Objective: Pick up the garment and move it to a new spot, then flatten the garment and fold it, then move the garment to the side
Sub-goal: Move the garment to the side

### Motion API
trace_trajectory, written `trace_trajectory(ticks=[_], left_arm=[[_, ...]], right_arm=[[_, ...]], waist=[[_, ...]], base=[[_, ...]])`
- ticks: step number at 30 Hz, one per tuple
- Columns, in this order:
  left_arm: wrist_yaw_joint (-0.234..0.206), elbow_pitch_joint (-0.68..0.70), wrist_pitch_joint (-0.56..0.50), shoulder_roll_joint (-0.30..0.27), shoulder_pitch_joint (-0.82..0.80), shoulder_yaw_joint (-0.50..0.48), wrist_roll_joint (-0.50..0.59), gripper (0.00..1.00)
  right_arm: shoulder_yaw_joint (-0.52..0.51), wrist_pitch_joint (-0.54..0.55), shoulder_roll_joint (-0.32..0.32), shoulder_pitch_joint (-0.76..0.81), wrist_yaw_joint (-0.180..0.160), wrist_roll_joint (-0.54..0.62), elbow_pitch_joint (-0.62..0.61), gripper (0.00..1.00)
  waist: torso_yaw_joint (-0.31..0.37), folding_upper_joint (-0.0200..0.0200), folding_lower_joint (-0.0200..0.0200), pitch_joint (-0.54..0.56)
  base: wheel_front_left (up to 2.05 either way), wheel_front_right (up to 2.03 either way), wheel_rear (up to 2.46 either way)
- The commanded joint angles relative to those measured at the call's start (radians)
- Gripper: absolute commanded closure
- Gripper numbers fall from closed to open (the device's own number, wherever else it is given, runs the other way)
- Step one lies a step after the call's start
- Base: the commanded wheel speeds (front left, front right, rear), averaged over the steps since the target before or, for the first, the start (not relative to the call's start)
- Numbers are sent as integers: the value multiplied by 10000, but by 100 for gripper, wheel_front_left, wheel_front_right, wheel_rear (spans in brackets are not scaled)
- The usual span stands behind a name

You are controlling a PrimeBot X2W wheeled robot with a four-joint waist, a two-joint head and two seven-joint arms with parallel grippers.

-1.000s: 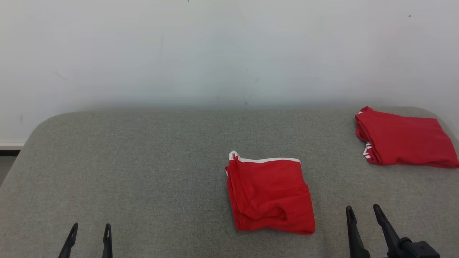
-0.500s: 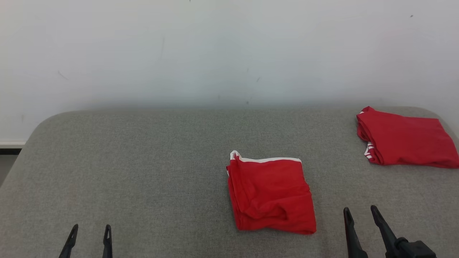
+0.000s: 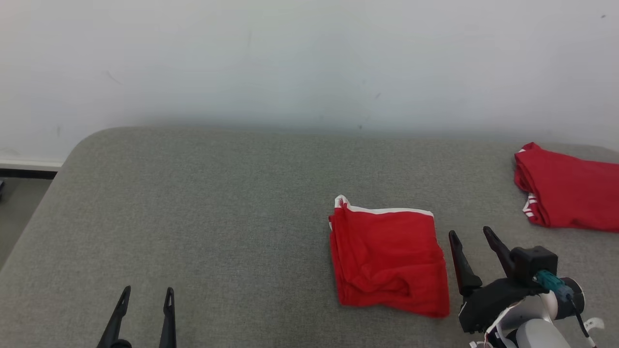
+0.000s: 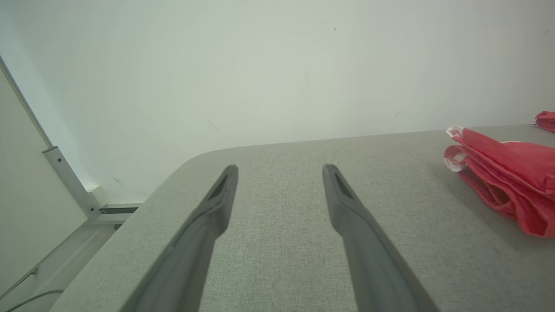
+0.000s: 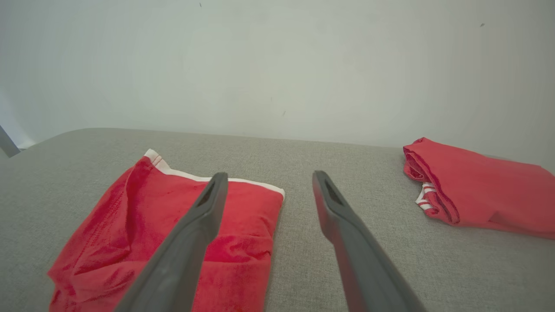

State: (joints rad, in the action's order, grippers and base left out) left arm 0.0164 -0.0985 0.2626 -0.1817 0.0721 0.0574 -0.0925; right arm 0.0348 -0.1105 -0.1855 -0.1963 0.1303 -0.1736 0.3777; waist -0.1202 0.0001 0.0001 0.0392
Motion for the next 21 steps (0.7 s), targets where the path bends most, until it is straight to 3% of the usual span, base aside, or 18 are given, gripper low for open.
trace_trajectory(ticks=[1,12,21], left_arm=[[-15,-63,26,84,-153,61,35,0],[133,-181,26,270,-868,146,-2,0],[180,-218,26,457,-1161,93,-18,0]], right_arm=[[7,147,-4,-365,-1,-70,473,0],[-4,324,-150,-2293,-1,-247,3672,0],[690,473,232,-2867,-1,-757,5771,0]], waist=[[-331,-1,-1,-211],[-865,-1,-1,-1096],[-929,-1,-1,-1417]], base=[[0,0,0],[0,0,0],[0,0,0]])
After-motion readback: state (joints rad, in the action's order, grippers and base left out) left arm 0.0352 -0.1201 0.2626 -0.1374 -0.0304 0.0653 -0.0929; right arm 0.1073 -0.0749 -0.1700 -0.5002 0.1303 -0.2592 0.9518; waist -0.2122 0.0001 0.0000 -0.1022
